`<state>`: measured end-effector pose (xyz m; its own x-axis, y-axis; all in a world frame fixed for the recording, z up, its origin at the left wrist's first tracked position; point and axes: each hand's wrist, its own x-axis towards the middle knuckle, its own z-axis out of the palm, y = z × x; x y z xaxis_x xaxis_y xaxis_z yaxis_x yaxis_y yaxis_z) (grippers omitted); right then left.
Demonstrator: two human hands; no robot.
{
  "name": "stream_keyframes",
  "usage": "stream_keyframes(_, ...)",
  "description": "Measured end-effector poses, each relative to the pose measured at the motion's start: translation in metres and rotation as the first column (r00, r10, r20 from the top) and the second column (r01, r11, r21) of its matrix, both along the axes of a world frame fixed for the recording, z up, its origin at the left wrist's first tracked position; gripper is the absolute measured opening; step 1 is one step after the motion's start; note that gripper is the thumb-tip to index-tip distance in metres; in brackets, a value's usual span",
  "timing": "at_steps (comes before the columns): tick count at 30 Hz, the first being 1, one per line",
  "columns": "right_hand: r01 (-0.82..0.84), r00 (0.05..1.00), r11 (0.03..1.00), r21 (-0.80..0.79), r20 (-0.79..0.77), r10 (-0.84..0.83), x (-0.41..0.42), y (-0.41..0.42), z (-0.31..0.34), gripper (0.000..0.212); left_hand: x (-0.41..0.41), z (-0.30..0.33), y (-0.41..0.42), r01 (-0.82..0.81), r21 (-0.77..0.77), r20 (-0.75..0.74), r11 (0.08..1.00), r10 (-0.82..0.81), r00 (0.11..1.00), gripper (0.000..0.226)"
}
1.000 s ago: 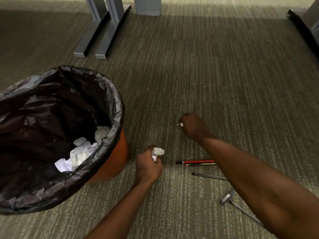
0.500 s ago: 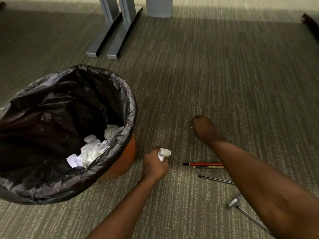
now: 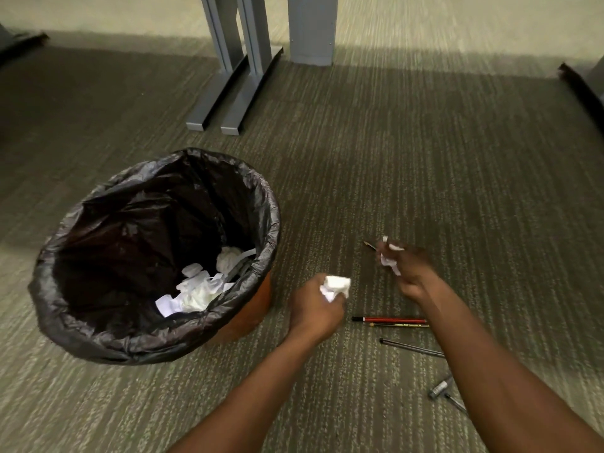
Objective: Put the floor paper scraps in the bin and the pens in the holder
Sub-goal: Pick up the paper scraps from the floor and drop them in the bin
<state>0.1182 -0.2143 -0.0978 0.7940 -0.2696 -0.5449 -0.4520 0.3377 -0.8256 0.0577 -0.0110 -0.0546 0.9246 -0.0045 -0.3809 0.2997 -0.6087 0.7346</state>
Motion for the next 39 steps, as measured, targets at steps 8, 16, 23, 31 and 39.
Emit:
stream_keyframes(8,-0.280,0.822,0.935,0.219,0.557,0.116,-0.008,0.111,0.187,0.005,-0.028,0.183,0.043,0.029,-0.300,0.480,0.953,0.125,0.868,0.026)
stream_keyframes(16,-0.408,0.704,0.773,-0.487,0.371,0.605,0.006,0.221,0.220,0.011,0.004,0.184,0.165,-0.435,0.081,0.450,0.897,0.356,0.819,0.028)
stream_keyframes(23,-0.392,0.504,0.093,-0.915,-0.129,0.854,0.019,0.252,0.208,0.056,0.011,0.155,0.191,-0.334,0.205,0.188,0.920,0.298,0.936,0.086)
stream_keyframes(31,-0.213,0.562,0.375,-0.902,0.201,0.802,0.013,0.231,0.210,0.011,0.016,0.158,0.182,-0.418,0.020,0.306,0.908,0.392,0.867,0.065)
stream_keyframes(39,-0.247,0.539,0.439,-0.864,0.254,0.803,0.006,0.183,0.210,0.011,0.019,0.159,0.147,-0.349,0.019,0.488,0.937,0.296,0.821,0.047)
